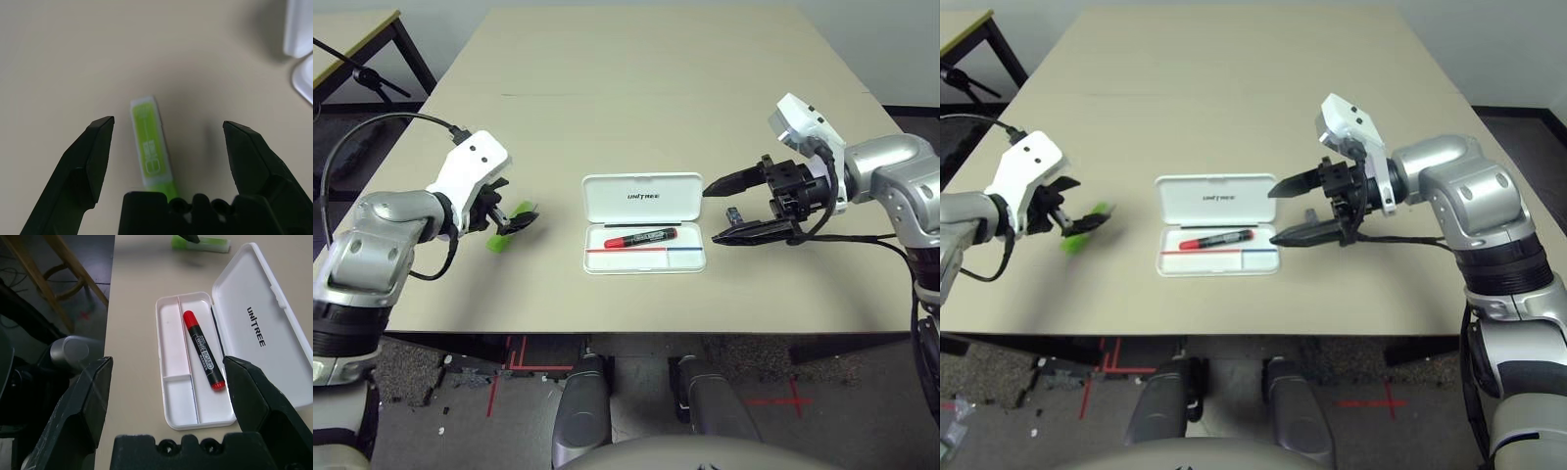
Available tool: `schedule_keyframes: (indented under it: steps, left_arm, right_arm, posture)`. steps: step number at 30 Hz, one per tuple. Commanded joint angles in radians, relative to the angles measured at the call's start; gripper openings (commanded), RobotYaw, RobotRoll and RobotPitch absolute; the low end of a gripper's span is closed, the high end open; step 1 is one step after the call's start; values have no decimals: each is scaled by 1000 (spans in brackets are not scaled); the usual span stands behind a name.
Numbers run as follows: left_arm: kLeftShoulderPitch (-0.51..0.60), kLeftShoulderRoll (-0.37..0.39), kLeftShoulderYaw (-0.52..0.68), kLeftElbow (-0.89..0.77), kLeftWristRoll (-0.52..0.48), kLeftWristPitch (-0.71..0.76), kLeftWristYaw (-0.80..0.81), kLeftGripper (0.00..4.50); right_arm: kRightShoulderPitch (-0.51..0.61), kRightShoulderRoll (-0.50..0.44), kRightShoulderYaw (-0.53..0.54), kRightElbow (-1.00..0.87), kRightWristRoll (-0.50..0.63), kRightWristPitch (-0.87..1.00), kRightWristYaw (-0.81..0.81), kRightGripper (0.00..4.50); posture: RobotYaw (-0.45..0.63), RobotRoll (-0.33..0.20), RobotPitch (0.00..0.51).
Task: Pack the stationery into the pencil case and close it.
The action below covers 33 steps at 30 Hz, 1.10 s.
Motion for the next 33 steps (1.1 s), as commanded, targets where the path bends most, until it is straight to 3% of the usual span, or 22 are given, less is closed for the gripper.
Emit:
schedule_keyframes:
  steps: [1, 14, 18, 25, 33]
  left_arm:
    - [-32, -29, 0, 66, 14, 87, 66, 4500]
    - [-32, -94, -28, 184, 7, 148, 121, 4500]
    - [-29, -98, -30, 195, 0, 157, 115, 3557]
    - [-39, -87, -28, 196, -1, 156, 111, 1073]
    - [-69, -23, -27, 164, 3, 114, 79, 1077]
  right_arm:
    - [5, 7, 16, -6, -5, -19, -12, 4477]
    - [3, 17, 22, -10, -2, -24, -36, 4477]
    - [6, 18, 19, -13, -2, -24, -42, 4500]
    - [4, 24, 15, -15, 5, -23, -51, 4500]
    - [2, 36, 18, -5, -2, -32, -56, 4500]
  posture:
    - [69, 0, 133]
    - [54, 0, 131]
    - [53, 0, 131]
    - [53, 0, 130]
    - [60, 0, 124]
